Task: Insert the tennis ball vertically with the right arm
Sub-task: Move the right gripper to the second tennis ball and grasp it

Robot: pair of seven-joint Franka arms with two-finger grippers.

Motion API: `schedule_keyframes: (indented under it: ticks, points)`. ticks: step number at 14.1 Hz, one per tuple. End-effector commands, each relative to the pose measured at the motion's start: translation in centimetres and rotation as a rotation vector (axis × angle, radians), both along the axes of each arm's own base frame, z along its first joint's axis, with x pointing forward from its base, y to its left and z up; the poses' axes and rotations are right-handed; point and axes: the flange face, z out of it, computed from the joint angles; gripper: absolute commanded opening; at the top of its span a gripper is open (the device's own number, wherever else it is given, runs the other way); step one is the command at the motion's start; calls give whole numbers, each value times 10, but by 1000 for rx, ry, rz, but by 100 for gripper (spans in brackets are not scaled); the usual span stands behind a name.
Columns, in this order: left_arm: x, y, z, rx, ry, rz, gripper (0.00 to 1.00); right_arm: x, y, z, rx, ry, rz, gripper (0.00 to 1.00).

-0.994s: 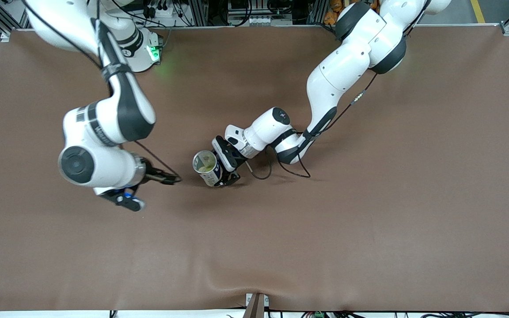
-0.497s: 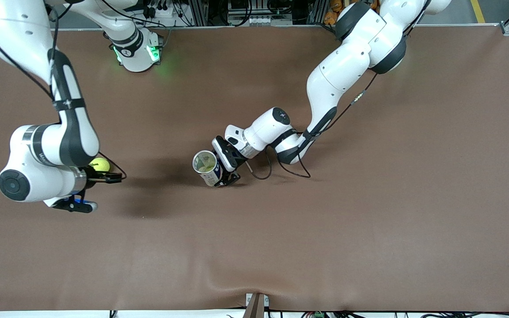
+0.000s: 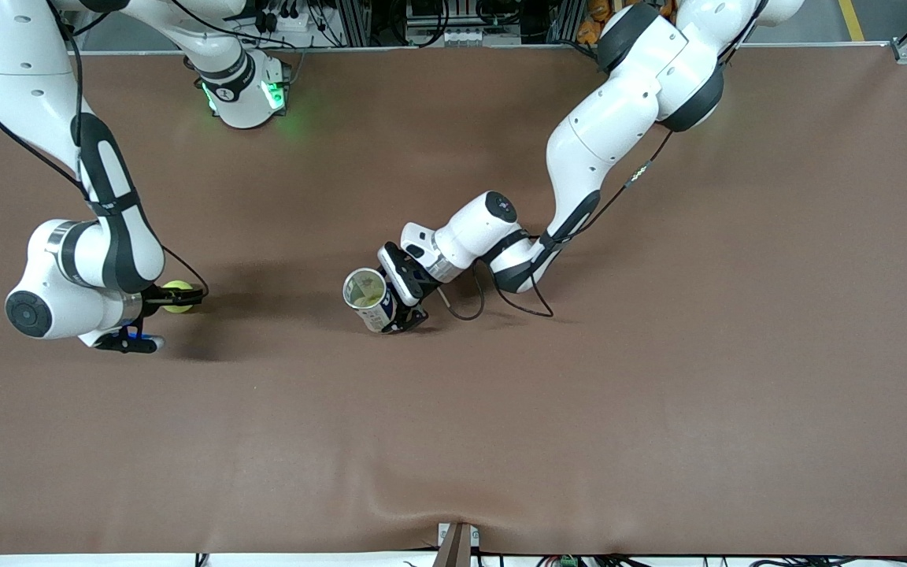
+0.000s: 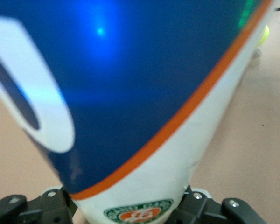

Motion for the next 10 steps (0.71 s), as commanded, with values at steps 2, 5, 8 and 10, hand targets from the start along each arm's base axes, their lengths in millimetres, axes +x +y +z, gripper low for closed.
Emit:
schedule_keyframes:
  ticks: [2, 5, 8, 10]
  points:
    - [2, 2, -8, 9, -5, 5, 80, -12, -8, -3, 19, 8, 41, 100]
    - [2, 2, -6, 7, -8, 6, 80, -15, -21, -11, 38, 11, 58, 100]
    - [3, 2, -6, 9, -11, 4, 80, -18, -23, -20, 40, 25, 52, 100]
    - [4, 2, -4, 7, -13, 4, 80, -18, -23, -26, 39, 27, 52, 100]
